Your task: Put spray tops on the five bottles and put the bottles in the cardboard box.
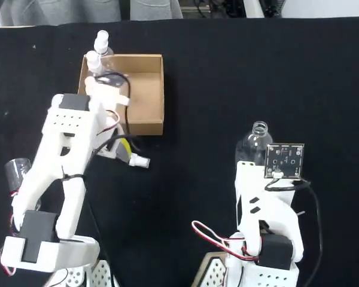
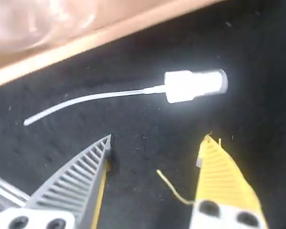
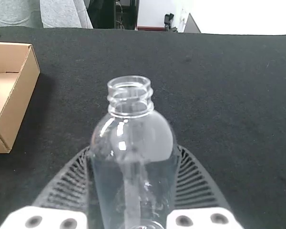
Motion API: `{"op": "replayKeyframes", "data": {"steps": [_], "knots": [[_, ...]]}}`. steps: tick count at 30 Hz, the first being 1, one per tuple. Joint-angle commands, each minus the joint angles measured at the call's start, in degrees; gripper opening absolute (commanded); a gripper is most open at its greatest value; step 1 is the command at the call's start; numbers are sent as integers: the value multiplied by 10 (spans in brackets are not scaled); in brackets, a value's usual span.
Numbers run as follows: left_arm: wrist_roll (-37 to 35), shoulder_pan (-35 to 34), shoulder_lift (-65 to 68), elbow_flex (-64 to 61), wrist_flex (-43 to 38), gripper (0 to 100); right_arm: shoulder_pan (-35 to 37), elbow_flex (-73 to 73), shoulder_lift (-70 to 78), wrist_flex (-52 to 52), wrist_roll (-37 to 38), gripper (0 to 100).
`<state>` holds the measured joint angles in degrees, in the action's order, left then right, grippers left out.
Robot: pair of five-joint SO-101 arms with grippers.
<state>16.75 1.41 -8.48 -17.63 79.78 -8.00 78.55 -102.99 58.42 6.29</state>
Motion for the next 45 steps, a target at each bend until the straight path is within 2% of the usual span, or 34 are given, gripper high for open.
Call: {"op": "replayKeyframes", "data": {"steps": [1,10,19,29,41,45], "knots": [[69,29,-33,6,-4,263,-13,-2,-28,-7,2,36],[229,57,-33,5,-6,263,-13,-2,-28,-7,2,36],[325,92,-25,6,-8,263,-13,-2,-28,-7,2,36],[335,95,95,21,-91,263,-13,3,-28,-8,17,36],[336,108,175,63,-99,263,-13,3,-28,-8,17,36],[335,110,193,63,-126,258,-13,3,-28,-8,17,36]]}}
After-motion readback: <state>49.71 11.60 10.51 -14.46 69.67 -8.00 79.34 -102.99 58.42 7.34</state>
